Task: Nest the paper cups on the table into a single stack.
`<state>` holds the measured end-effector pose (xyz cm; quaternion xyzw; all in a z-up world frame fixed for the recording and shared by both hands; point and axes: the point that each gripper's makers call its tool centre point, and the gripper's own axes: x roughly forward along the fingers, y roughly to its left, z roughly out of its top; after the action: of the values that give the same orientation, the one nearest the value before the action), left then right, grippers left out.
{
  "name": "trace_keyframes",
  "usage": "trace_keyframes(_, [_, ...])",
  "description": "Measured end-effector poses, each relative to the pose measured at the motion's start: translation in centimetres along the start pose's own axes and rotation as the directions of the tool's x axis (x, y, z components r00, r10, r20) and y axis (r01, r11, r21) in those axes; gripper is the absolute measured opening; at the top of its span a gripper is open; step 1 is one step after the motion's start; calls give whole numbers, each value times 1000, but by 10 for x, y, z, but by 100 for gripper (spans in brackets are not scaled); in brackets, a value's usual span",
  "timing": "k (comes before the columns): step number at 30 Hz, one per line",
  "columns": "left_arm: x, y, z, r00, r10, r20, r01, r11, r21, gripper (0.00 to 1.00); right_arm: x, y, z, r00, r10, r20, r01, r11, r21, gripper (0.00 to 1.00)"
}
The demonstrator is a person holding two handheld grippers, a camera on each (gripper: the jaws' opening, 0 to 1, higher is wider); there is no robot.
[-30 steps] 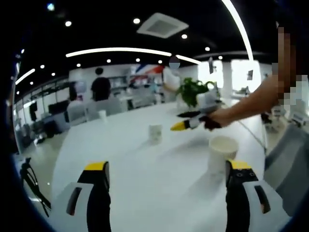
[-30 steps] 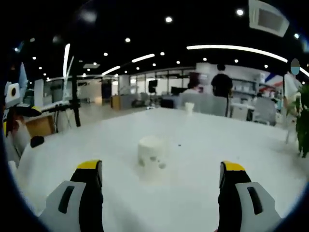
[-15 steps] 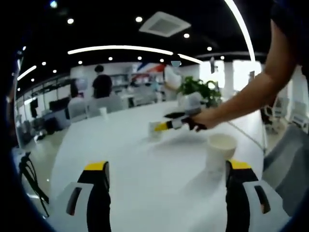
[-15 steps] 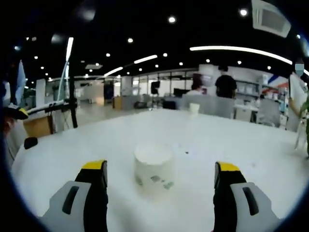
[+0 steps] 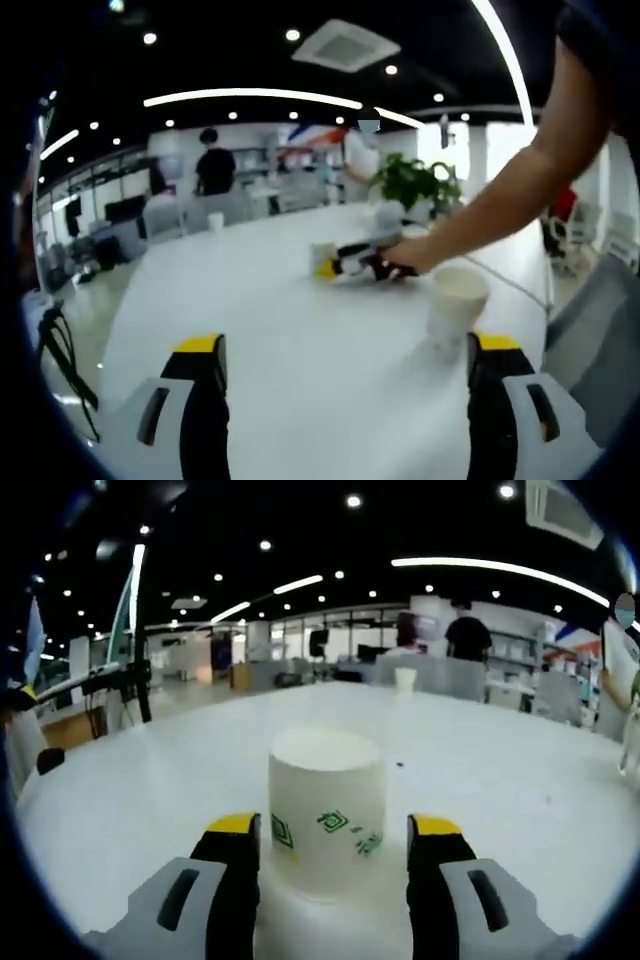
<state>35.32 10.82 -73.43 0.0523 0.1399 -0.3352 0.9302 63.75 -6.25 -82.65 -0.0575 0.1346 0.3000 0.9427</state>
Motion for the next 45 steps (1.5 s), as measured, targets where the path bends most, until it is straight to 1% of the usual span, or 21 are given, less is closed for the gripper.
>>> trace_keyframes(2, [0,-1,-2,1000,-5,-6,5,1000,2,98,1,1,2,1000,1,8,-1,1000,-3,52])
trace_keyframes(4, [1,-2,-3,1000,-6,-8,6,1000,2,98,1,0,2,1000,-6,3,6,1000,-12,43])
trace_keyframes(8, [3,-2,-2,1000,-4,-6,4,1000,-4,98,-1,0,1,1000,-3,5,3,1000,5,42])
trace_keyframes(12, [5,-3,1,1000,-9,0,9,1000,0,98,-3,1,2,1000,7,2,-7,1000,-1,41])
trace_keyframes(19, [7,-4,4,1000,-15,5,15,1000,2,98,-6,1,11,1000,17,16,-17,1000,-3,41])
trace_keyframes(23, [7,-5,6,1000,-18,9,18,1000,3,98,-6,-3,16,999,22,24,-22,1000,-4,41])
trace_keyframes(25, [7,-5,7,1000,-18,9,18,1000,3,98,-7,-3,17,1000,26,11,-26,1000,3,40])
trace_keyframes(33, [6,-7,8,1000,-21,11,21,1000,-1,98,-14,-5,31,1000,25,-16,-25,999,-25,41])
trace_keyframes(35, [6,-8,9,1000,-22,12,22,1000,-3,98,-15,-6,33,1000,25,-16,-25,999,-25,41])
trace_keyframes(45, [4,-8,14,999,-30,22,30,999,-11,98,-24,-8,58,1000,21,-5,-21,999,-36,40])
